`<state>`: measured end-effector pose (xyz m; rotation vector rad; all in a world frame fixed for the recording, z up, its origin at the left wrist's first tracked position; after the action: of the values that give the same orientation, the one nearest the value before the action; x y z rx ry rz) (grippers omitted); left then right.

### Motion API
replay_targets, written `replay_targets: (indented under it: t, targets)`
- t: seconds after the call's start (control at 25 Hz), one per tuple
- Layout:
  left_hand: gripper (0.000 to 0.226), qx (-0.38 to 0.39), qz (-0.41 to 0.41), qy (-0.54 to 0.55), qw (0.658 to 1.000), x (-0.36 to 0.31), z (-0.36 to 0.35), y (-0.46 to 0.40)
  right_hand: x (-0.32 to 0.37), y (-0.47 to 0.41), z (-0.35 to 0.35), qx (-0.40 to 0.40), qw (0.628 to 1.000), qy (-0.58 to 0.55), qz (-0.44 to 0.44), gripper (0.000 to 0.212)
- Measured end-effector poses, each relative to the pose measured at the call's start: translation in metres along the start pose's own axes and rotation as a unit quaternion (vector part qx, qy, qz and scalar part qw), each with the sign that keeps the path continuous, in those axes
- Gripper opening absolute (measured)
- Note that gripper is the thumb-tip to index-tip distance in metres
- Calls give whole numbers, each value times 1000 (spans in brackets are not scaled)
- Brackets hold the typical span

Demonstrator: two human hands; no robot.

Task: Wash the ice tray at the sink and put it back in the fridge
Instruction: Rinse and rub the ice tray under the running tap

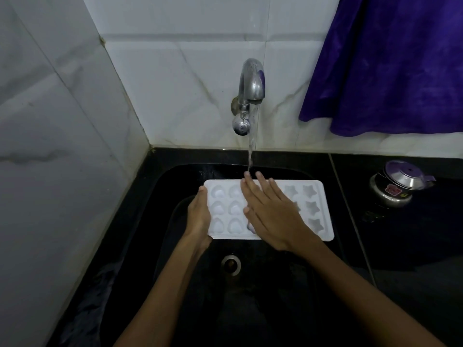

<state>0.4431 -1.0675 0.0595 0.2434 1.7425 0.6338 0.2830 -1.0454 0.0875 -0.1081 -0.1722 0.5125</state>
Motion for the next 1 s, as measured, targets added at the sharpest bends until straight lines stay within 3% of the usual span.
replay_targets:
  t: [0.2, 0.32, 0.44, 0.56, 0.72, 0.8, 1.0]
  targets:
    - [48, 1, 6, 29, 1000, -4, -2, -4, 23, 2, -10, 37, 989, -5, 142, 53]
    - [49, 2, 14, 40, 999, -3, 7, -8, 2, 10, -7, 44, 993, -20, 111, 55]
    - [46, 45, 18, 43, 998, 4, -6, -3, -1, -14, -2, 16, 998, 35, 53, 55]
    - [44, 67, 8, 71, 995, 3, -14, -4, 23, -23, -6, 14, 993, 21, 112, 54]
    - [54, 76, 22, 89, 993, -3, -1, -11, 16, 6, -9, 68, 977, 3, 203, 52]
    - [53, 78, 18, 95, 992, -4, 3, -12, 4, 10, -7, 82, 977, 2, 195, 53]
    - [45, 81, 3, 60, 995, 2, -15, -5, 22, -22, -7, -2, 998, 31, 58, 56]
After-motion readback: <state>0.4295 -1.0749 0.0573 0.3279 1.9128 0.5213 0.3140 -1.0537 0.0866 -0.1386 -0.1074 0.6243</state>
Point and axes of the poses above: each hand's wrist, its own y-axis away from the middle knuckle, its own z-axis out of the back of the hand, x = y × z, the point moved 2 cm from there along -y, towards the middle knuckle, and after that the axes turned 3 degrees about z, right-handed, at the moved point
